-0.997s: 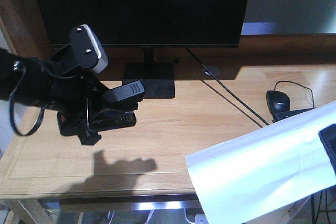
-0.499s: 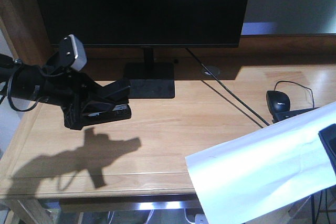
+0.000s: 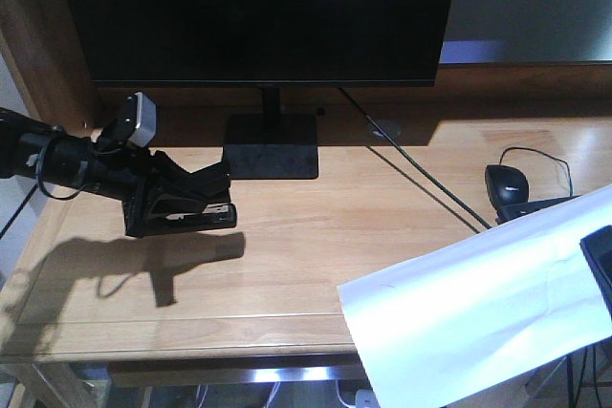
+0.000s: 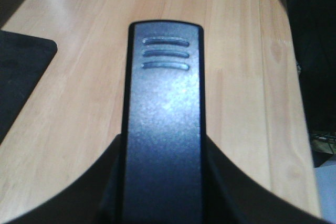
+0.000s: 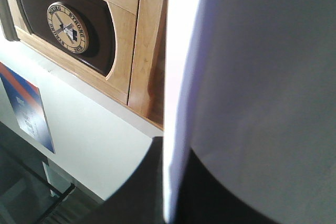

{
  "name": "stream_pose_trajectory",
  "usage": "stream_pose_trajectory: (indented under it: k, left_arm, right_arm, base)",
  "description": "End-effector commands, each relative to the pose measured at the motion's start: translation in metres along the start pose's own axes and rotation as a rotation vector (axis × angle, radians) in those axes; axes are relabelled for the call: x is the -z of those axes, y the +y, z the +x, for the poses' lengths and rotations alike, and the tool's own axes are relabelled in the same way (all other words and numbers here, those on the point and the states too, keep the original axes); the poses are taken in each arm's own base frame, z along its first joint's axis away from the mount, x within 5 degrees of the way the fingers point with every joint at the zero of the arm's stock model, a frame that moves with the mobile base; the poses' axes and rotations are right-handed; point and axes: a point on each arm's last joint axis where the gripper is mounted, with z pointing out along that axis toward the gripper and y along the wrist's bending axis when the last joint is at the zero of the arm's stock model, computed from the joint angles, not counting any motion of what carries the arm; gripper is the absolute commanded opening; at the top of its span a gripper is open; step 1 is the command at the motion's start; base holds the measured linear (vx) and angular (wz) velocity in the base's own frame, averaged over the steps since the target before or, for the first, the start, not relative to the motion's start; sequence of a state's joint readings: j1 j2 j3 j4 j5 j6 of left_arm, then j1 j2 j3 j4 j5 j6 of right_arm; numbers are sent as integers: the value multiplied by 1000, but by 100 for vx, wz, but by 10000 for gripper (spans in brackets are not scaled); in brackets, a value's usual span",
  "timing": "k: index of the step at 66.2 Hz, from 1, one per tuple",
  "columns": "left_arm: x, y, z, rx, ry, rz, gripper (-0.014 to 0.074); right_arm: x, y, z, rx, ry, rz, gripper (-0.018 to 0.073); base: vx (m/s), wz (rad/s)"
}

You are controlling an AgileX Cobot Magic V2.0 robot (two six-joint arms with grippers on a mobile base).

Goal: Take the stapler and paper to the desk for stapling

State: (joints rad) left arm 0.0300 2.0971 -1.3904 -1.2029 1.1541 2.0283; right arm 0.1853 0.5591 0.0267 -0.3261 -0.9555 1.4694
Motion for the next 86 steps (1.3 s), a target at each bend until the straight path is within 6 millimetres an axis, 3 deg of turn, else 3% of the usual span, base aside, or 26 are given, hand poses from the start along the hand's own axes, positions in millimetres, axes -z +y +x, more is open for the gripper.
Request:
stream_pose_trajectory:
  k: [1,26,58,86]
  left_arm:
    - [11,2,-33,-60,-133,9,-6]
    - [-5,15,-6,-75,-93,-24,17]
    - [-26,17,21,-63,10,7,141]
    - [-20,16,11,-31,9,-10,395]
  right_arm:
    - [1,5,-1,1,-14,-62,-5]
    - [1,5,-1,1,-14,-62,-5]
    - [1,5,-1,1,-14,-62,-5]
    - [1,5,-1,1,-14,-62,-5]
  base:
    - [0,0]
    - [0,0]
    - [0,0]
    - [0,0]
